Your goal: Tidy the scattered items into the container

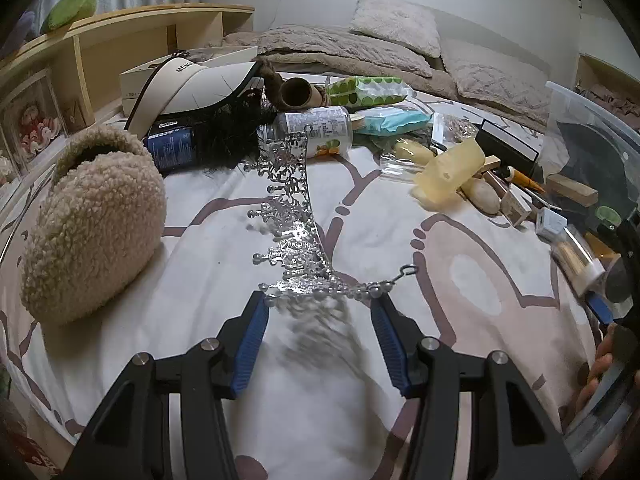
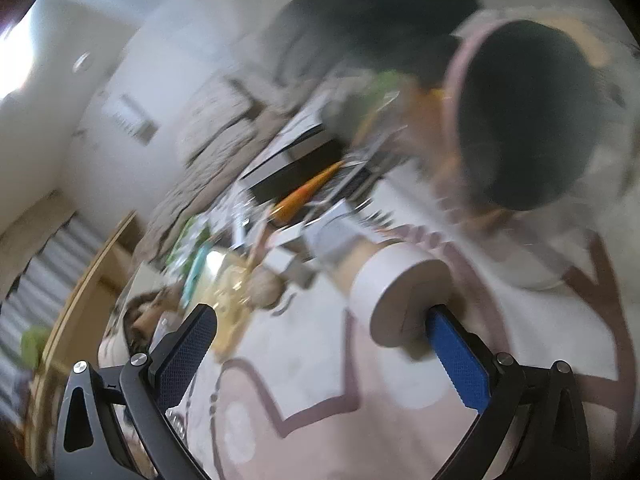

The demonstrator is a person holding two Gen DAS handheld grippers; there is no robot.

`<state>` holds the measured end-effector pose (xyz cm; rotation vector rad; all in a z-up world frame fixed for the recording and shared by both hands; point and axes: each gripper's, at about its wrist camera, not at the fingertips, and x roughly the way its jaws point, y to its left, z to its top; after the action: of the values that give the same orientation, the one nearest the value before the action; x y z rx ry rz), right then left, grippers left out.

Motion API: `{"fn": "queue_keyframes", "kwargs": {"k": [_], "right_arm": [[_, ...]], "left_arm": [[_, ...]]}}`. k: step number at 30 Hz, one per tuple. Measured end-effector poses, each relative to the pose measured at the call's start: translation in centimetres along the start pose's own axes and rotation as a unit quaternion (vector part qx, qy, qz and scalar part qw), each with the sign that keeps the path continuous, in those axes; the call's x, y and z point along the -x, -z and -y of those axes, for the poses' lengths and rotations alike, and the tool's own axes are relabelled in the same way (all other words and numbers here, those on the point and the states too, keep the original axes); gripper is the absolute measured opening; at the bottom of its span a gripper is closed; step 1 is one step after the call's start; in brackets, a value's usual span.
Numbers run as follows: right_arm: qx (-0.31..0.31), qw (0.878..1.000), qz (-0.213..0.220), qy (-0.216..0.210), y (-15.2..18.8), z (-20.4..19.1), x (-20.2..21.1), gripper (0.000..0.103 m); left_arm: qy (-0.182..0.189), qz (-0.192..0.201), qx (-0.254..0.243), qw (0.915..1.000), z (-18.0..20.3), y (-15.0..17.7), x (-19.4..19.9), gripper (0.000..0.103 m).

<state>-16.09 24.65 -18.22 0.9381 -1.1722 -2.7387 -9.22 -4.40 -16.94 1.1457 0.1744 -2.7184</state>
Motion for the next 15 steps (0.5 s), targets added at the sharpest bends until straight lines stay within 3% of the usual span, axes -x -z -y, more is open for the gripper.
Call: {"fn": "queue_keyframes", "kwargs": {"k": [5, 10, 13, 15], "right_arm": [[0.047, 0.997, -0.029, -0.048, 0.8, -2.4, -0.3, 0.103], [0.151, 0.984, -0.058, -0.071, 2.6, -5.1, 0.0, 0.103], [0.224, 0.973, -0.053, -0.029, 3.6, -6.6, 0.3, 0.103], [0.286, 0.957, -0.034, 0.046, 4.1, -7.5, 0.5, 0.103]], "left_arm": [[0.007, 0.001, 0.001, 1.0, 0.1, 0.0, 0.1, 0.053], [0.005, 0.001, 0.004, 1.0, 0.0, 0.0, 0.1, 0.053], [0.005, 0.001, 0.007, 1.0, -0.2, 0.0, 0.1, 0.053], [0.007, 0.0, 0.007, 1.0, -0.3, 0.1, 0.1, 0.053]]}}
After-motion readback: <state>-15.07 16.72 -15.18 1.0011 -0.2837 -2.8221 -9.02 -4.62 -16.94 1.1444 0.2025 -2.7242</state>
